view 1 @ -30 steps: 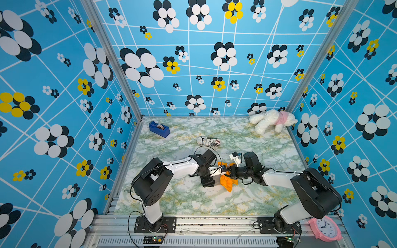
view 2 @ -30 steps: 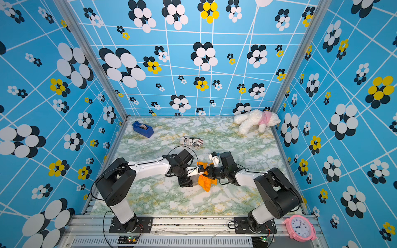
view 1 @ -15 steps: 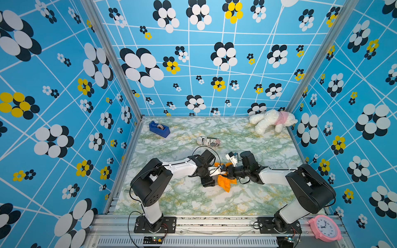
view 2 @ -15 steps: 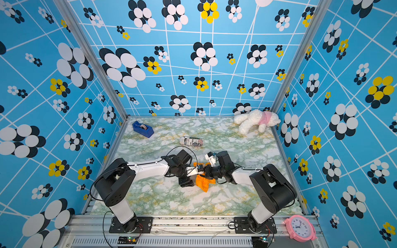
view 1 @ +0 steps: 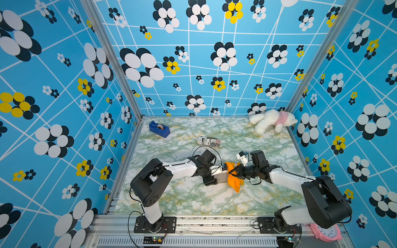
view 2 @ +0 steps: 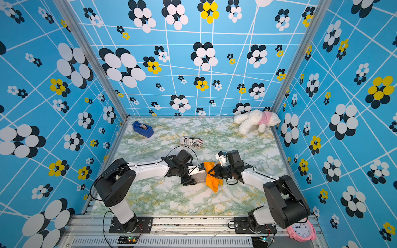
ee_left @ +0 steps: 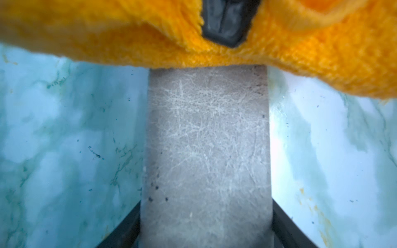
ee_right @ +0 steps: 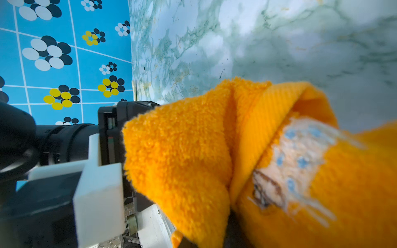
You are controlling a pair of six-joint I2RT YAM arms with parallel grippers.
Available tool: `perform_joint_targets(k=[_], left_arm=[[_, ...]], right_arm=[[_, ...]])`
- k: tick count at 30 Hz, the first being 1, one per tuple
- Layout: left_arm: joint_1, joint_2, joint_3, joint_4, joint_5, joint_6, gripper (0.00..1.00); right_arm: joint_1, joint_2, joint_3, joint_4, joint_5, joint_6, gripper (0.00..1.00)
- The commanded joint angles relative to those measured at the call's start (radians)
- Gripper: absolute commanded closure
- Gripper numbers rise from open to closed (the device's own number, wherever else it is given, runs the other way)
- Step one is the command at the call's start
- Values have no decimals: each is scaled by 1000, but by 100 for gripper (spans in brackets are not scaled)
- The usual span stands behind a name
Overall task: Wipe the eyeglass case
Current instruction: Wipe the dirt from the eyeglass case.
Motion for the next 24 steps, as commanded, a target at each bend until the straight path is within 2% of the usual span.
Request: perform_joint_targets(k=[1,6,8,10,13,17,21,24], left_arm=[[5,-27,26,105,19,-5,69],[-3,-26,33,107,12,-8,70],[-2,-23,36,106,12,-10,70],[-3,-19,40,98,13,-6,71],[-2,-23,39,78,5,1,73],[0,-48,21,75,0,0,73],[1,-53,27,36,5,-19,76],[4,-46,60,-20,12,-92,74]], right_arm=[[88,74,3,-78,43,71,100],[144,210,-72,368,-52,359,100],[142,243,-77,404,-68,366,100],[120,227,-60,290,-60,287,100],[17,129,-25,0,-8,110,100],[-104,0,59,-342,121,-101,100],[-161,-67,107,-424,158,-153,100],[-163,-150,139,-431,139,-162,100]])
